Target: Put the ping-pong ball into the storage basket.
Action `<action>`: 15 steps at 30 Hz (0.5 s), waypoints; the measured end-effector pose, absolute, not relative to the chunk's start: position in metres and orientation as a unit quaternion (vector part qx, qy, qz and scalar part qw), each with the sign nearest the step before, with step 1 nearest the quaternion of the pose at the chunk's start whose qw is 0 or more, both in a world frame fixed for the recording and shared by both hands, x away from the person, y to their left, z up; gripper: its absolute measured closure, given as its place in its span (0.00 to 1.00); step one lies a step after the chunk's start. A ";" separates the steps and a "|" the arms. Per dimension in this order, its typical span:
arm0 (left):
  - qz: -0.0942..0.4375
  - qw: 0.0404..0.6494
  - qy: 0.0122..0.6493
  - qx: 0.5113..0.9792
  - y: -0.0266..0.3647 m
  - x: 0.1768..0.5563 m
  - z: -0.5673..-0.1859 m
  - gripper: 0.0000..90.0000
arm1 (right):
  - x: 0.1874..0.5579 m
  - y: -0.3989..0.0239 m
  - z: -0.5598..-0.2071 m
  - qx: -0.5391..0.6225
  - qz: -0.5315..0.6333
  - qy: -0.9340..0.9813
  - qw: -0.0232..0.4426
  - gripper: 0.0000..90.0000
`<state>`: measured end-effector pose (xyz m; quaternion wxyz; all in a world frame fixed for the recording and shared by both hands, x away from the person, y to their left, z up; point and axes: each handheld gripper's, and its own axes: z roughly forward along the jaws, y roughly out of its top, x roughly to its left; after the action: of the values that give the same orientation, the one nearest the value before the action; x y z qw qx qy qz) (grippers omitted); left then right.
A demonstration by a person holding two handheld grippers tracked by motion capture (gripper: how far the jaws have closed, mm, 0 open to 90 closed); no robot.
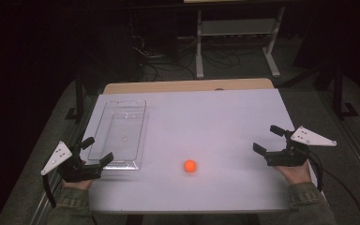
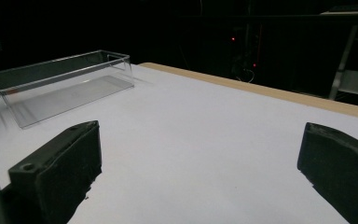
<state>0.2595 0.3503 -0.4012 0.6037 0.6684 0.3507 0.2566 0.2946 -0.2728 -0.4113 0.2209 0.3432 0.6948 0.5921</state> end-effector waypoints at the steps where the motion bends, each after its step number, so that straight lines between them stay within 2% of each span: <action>1: 0.257 0.604 0.350 0.668 0.350 0.259 -0.401 0.00 | 0.295 -0.273 -0.411 0.343 0.592 0.695 0.221 0.00; 15: 0.250 0.601 0.338 0.680 0.342 0.261 -0.396 0.00 | 0.291 -0.272 -0.412 0.341 0.586 0.697 0.233 0.00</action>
<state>0.2607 0.3416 -0.3964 0.6008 0.6796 0.3383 0.2504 0.2911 -0.2720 -0.4123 0.2326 0.3412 0.6973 0.5858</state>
